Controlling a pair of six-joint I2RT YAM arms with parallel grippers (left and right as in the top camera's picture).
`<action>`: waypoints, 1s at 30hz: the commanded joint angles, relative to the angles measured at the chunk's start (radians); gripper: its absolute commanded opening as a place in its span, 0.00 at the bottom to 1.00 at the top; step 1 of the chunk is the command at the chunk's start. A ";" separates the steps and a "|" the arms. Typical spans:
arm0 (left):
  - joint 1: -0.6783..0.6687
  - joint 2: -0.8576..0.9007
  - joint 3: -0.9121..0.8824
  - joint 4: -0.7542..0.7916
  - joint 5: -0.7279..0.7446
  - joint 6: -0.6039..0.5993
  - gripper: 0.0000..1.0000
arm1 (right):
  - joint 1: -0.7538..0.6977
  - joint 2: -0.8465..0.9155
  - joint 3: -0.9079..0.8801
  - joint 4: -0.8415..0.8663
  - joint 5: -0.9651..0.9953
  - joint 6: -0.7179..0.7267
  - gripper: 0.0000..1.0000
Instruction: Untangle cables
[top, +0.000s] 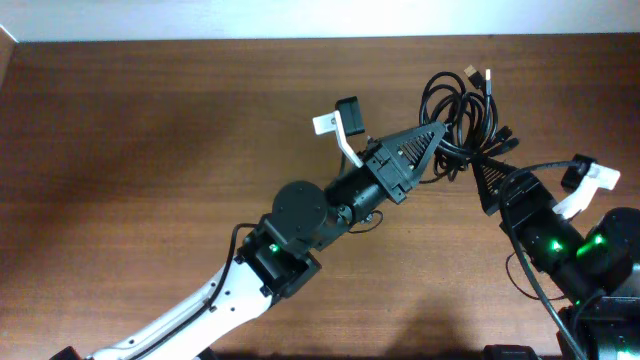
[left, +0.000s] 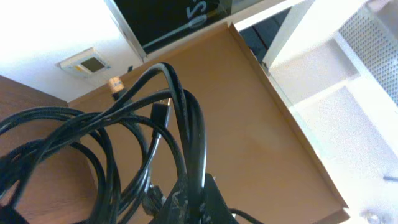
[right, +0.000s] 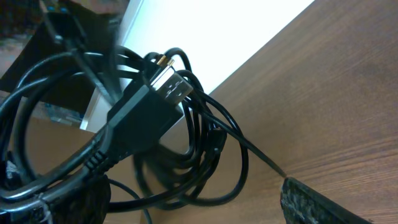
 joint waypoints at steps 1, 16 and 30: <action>0.082 -0.006 0.021 -0.010 0.159 0.070 0.00 | -0.004 -0.010 0.011 -0.001 -0.009 -0.030 0.86; 0.266 -0.005 0.021 0.150 0.921 0.275 0.00 | -0.004 0.013 0.011 0.013 -0.012 -0.169 0.41; 0.348 -0.005 0.021 0.153 1.294 0.358 0.59 | -0.004 0.036 0.011 0.026 -0.043 -0.217 0.04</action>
